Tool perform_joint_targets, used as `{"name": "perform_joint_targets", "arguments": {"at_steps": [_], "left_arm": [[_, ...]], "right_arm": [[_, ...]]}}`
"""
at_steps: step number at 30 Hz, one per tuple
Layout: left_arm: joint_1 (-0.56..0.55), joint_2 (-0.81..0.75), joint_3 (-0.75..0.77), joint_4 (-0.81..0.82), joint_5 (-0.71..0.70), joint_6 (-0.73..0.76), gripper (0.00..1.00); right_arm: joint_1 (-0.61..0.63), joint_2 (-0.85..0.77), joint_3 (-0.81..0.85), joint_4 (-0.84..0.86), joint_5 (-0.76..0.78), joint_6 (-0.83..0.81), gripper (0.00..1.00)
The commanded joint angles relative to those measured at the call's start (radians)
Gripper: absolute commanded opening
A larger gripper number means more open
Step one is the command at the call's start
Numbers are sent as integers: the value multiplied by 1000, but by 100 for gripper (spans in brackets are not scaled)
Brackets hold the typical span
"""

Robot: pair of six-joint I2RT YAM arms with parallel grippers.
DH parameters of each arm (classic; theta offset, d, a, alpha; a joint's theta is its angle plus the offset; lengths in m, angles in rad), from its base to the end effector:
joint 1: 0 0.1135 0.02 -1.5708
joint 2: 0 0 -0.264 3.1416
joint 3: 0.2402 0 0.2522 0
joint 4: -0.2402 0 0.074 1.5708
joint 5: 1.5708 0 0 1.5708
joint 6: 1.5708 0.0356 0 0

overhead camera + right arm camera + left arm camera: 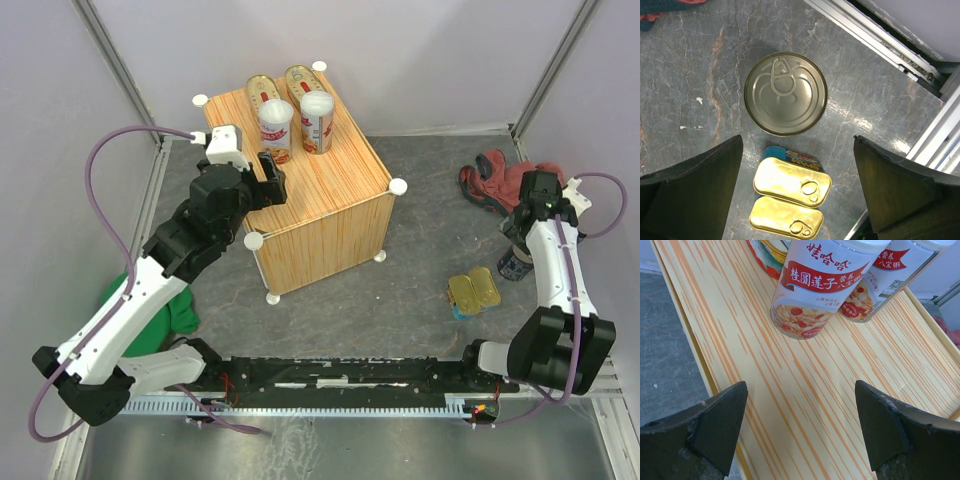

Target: Place and organize the canned foods onto the counter

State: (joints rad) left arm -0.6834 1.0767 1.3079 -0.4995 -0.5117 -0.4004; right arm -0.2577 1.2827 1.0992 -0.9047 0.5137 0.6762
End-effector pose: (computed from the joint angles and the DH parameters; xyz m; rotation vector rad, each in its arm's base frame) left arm 0.1822 -0.1259 0.4326 -0.1002 1.8114 -0.3007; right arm 0.2329 -0.0795 0.2879 1.2807 2.1782 -0.5190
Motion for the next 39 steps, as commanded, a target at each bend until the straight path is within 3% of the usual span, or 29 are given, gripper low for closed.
{"name": "perform_joint_targets", "arguments": {"at_steps": [1,39], "left_arm": [[-5,11,33,17,15,58,94],[-5,30,29,31,-20,86,94]], "right_arm": [[-14,31,-1,73,-14,17,100],[-75,235,13,154,-22,41,100]]}}
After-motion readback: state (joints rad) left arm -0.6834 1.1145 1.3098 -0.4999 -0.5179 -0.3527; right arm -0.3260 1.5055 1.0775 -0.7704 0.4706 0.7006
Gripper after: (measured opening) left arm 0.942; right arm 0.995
